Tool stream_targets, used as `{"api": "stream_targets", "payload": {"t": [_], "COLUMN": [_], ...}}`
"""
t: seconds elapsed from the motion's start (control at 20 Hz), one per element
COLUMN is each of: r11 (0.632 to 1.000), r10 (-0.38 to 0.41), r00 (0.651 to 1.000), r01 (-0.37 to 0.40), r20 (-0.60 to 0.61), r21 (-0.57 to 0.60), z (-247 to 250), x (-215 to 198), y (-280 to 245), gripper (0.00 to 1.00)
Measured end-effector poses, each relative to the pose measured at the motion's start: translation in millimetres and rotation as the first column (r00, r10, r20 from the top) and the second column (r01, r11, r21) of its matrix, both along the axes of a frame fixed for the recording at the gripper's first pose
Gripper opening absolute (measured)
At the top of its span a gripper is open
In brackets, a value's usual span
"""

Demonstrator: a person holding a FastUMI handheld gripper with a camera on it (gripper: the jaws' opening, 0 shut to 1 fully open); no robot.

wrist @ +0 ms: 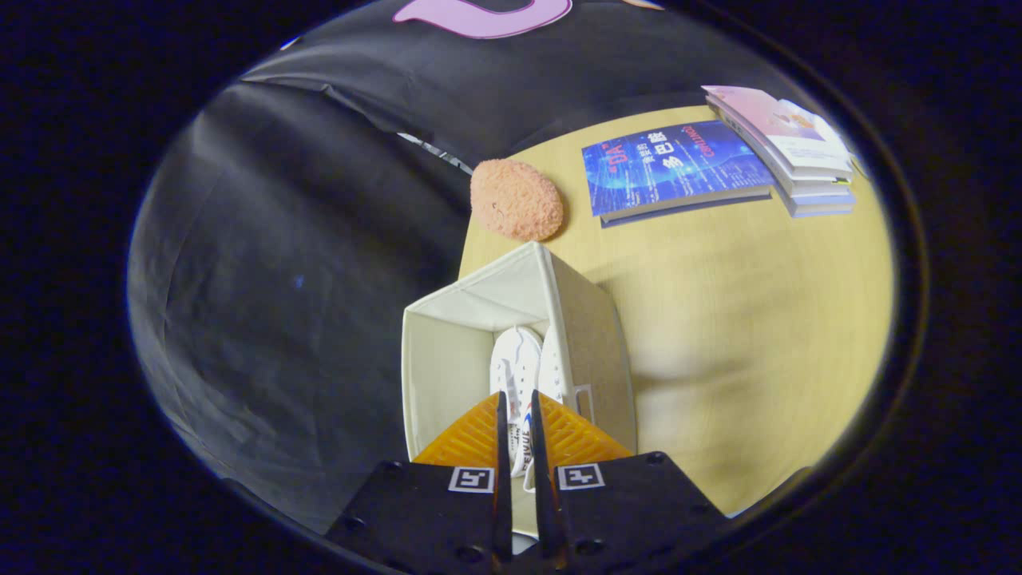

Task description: Open the storage box then place both shoes into the box .Put the left shoe in first, then the right shoe, with the right side of both shoes facing outward in a uniform manner.

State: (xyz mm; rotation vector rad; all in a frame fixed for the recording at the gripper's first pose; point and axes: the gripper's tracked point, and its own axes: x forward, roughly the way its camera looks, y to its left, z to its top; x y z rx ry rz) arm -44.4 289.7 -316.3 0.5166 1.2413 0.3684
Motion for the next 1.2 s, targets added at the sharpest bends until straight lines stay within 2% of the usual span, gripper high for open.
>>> {"api": "stream_targets", "payload": {"t": [0.25, 0.35, 0.5, 0.65, 0.9, 1.2], "r11": [0.998, 0.995, 0.983, 0.956, 0.883, 0.806], "r10": [-0.059, -0.082, -0.116, -0.109, -0.016, 0.025], "r00": [0.984, 0.958, 0.891, 0.783, 0.554, 0.363], "r01": [0.061, 0.094, 0.165, 0.251, 0.398, 0.544], "r20": [0.171, 0.276, 0.439, 0.612, 0.833, 0.931], "r21": [-0.005, -0.03, -0.075, -0.151, -0.247, -0.233], "z": [38.8, 63.6, 105.7, 154.5, 255.5, 341.8], "x": [31.6, 48.2, 72.7, 90.2, 97.6, 85.0], "y": [-45.2, -74.4, -124.0, -176.5, -247.9, -314.4], "gripper": [0.15, 0.15, 0.15, 0.14, 0.15, 0.14]}}
